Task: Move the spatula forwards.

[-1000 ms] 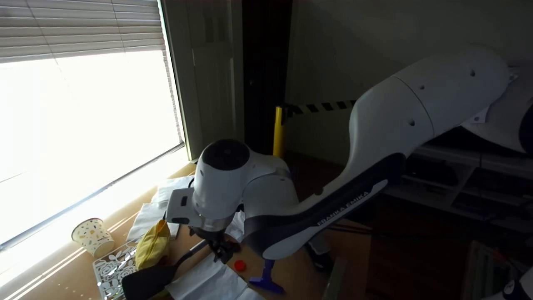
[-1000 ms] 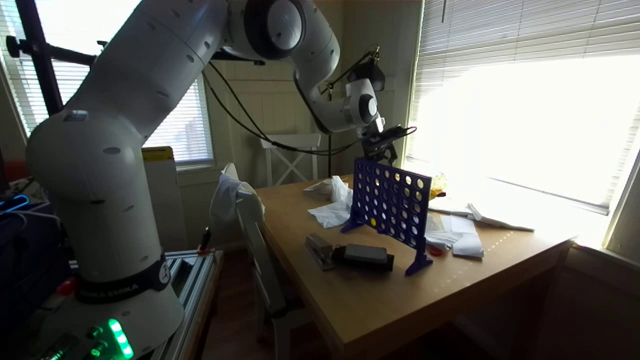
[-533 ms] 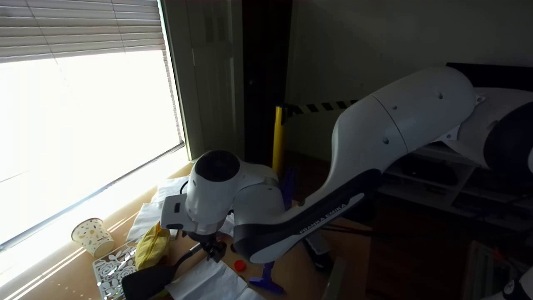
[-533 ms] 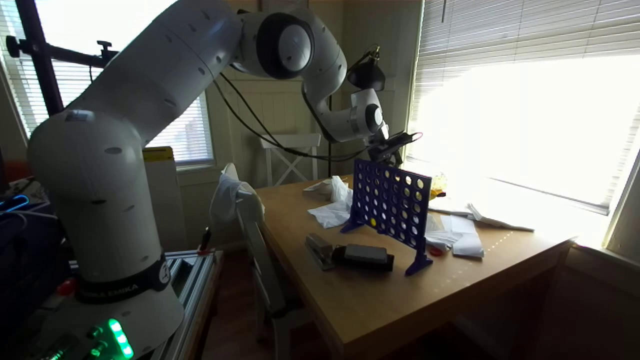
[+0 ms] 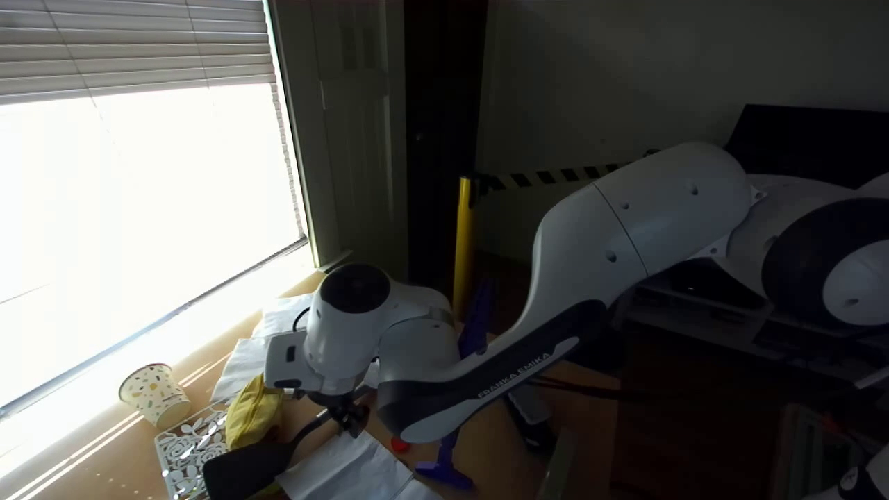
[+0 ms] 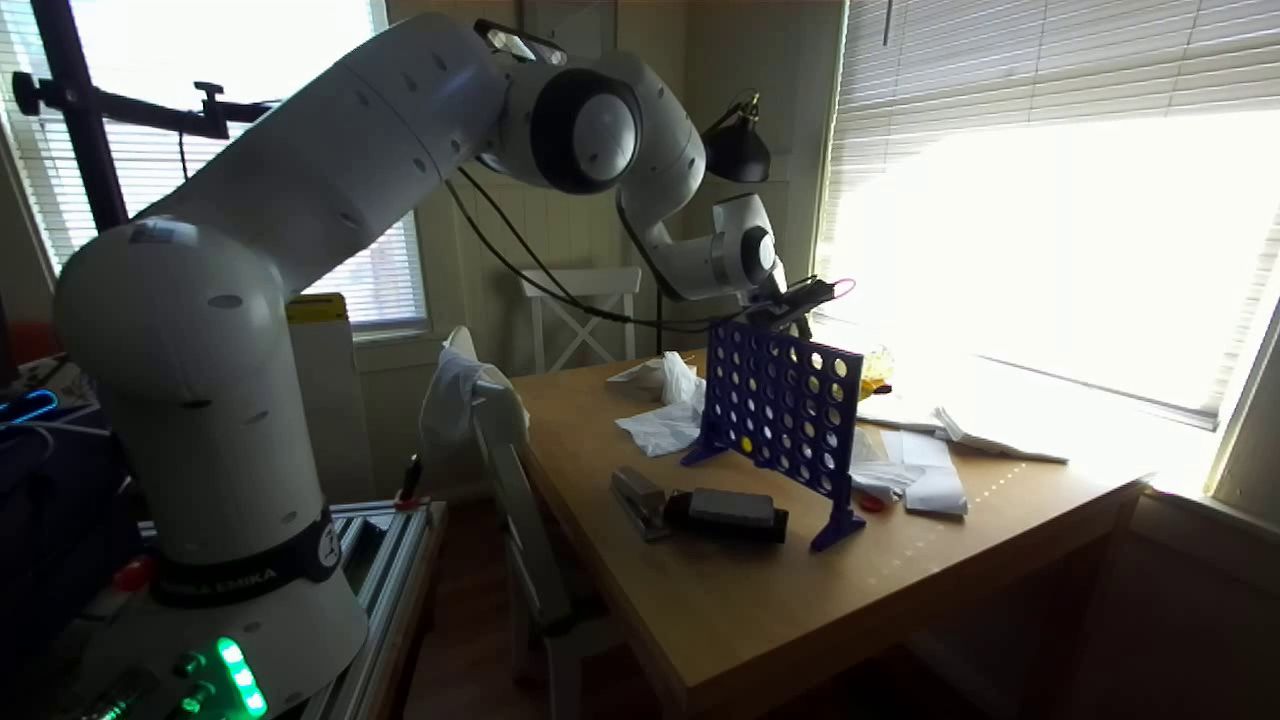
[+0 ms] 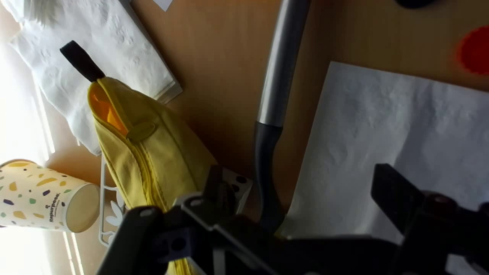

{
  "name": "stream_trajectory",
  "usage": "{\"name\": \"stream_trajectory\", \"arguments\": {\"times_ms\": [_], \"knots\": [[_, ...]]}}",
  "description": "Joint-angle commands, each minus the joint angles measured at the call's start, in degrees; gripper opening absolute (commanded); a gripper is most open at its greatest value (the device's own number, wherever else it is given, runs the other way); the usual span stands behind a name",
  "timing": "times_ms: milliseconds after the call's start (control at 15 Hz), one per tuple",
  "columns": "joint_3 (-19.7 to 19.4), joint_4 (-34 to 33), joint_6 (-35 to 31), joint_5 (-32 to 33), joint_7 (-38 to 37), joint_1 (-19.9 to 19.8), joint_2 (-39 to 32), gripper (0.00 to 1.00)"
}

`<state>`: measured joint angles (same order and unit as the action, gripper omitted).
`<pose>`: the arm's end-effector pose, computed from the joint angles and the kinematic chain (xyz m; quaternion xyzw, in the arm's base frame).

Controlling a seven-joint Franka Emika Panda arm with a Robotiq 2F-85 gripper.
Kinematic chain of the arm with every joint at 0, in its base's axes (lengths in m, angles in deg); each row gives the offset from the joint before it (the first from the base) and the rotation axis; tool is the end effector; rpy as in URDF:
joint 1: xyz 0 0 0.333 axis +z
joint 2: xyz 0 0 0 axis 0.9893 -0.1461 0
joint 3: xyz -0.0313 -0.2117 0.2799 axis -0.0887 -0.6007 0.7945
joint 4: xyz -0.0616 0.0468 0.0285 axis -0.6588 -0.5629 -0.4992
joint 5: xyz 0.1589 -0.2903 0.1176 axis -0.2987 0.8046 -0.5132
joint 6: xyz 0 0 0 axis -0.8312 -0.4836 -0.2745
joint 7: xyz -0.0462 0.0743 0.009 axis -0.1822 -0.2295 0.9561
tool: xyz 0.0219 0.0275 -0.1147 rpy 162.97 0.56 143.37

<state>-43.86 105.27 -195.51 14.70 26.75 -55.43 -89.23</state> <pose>0.6378 0.4317 0.2658 0.6051 0.7708 0.1433 0.1384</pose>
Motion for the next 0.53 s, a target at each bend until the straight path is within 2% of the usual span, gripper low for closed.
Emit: {"name": "stream_trajectory", "arguments": {"times_ms": [0,467], "knots": [[0.59,-5.61,-1.71,-1.43,3.83,-0.6,-4.77,1.0],[2.19,-9.96,-2.07,-4.86,10.17,-1.78,-8.68,1.0]]}}
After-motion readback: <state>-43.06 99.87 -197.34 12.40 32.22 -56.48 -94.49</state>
